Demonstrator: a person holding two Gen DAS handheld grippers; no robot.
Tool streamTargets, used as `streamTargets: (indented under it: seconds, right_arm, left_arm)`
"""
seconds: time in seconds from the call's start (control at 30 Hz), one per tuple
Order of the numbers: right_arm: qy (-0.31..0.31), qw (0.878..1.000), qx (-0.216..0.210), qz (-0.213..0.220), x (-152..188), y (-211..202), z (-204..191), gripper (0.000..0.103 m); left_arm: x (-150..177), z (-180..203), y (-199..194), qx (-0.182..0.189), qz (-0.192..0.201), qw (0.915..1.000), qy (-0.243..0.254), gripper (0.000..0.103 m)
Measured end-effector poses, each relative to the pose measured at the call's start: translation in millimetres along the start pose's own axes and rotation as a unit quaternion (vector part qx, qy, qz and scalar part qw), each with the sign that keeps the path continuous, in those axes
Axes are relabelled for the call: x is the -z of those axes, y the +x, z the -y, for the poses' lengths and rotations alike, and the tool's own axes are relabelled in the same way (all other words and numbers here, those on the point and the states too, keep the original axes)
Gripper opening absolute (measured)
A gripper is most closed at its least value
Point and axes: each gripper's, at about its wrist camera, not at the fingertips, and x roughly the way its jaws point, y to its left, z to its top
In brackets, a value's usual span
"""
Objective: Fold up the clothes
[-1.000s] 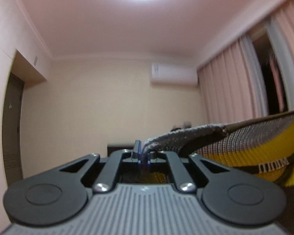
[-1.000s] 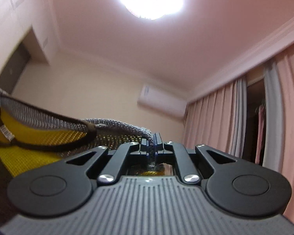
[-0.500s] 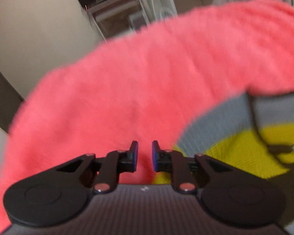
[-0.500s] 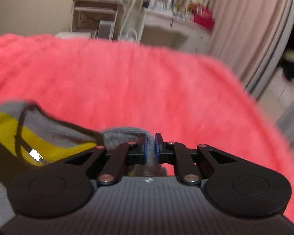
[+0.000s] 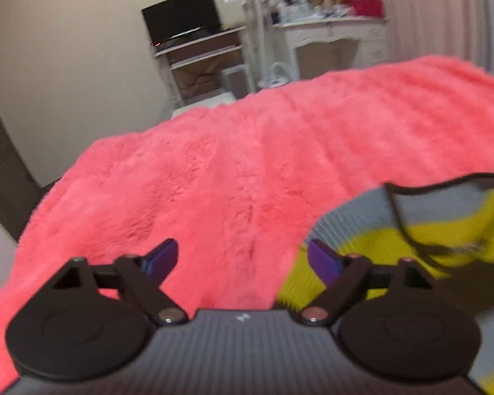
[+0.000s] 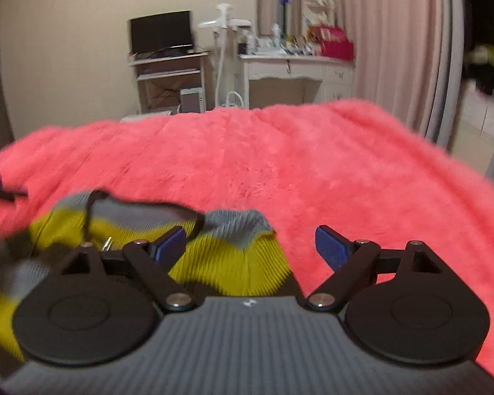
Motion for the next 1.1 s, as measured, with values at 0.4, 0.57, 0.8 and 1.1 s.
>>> streamTargets:
  seconds: [0.4, 0.57, 0.8, 1.1]
  right_arm:
    - [-0.101, 0.959, -0.143, -0.221, 180, -97, -145, 0.088]
    - [-0.053, 0.97, -0.117, -0.209, 190, -142, -128, 0.087]
    - [0.028, 0.99, 0.016, -0.14, 183, -184, -62, 0.088]
    - [0.133, 0.98, -0.055, -0.141, 193, -193, -24, 0.012]
  left_arm:
    - [251, 59, -124, 0.139, -0.106, 0.98, 0.094, 0.102]
    - [296, 70, -130, 0.124, -0.113, 0.9825, 0.082, 0.103]
    - [299, 63, -127, 0.121, -0.096, 0.9841, 0.089, 0.103]
    - [293, 94, -137, 0.118, -0.095, 0.9858, 0.073, 0.103]
